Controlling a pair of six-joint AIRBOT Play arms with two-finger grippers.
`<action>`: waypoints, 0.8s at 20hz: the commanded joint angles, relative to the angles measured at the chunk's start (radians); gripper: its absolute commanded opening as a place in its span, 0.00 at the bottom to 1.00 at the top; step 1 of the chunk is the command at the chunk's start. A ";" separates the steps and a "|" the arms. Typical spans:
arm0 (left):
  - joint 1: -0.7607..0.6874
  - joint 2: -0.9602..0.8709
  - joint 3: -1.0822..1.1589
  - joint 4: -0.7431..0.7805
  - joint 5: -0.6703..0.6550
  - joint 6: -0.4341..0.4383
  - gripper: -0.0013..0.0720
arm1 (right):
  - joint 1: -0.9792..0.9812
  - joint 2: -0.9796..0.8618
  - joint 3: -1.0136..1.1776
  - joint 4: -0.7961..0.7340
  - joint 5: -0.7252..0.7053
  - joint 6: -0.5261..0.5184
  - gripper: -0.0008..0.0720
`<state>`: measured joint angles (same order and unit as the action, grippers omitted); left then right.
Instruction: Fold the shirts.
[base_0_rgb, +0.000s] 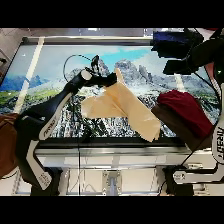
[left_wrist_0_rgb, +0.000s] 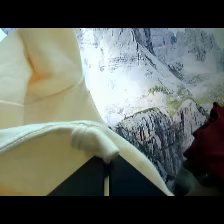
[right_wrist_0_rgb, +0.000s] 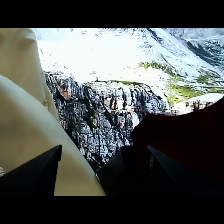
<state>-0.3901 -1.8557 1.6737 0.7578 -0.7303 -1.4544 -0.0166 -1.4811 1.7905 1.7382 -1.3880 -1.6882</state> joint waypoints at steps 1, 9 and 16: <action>0.050 0.145 0.001 0.263 -0.348 0.006 0.03 | 0.003 -0.080 0.000 0.030 0.029 -0.016 0.85; 0.029 0.431 -0.003 0.705 -0.887 0.002 0.03 | 0.197 -0.338 0.001 0.046 0.145 -0.015 0.85; 0.028 0.458 -0.052 0.705 -0.978 0.003 0.03 | 0.426 -0.452 0.004 0.069 0.361 -0.039 0.85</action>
<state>-0.3611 -1.4101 1.6497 1.4425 -1.6508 -1.4509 0.3298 -1.8904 1.7927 1.8034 -1.0969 -1.7092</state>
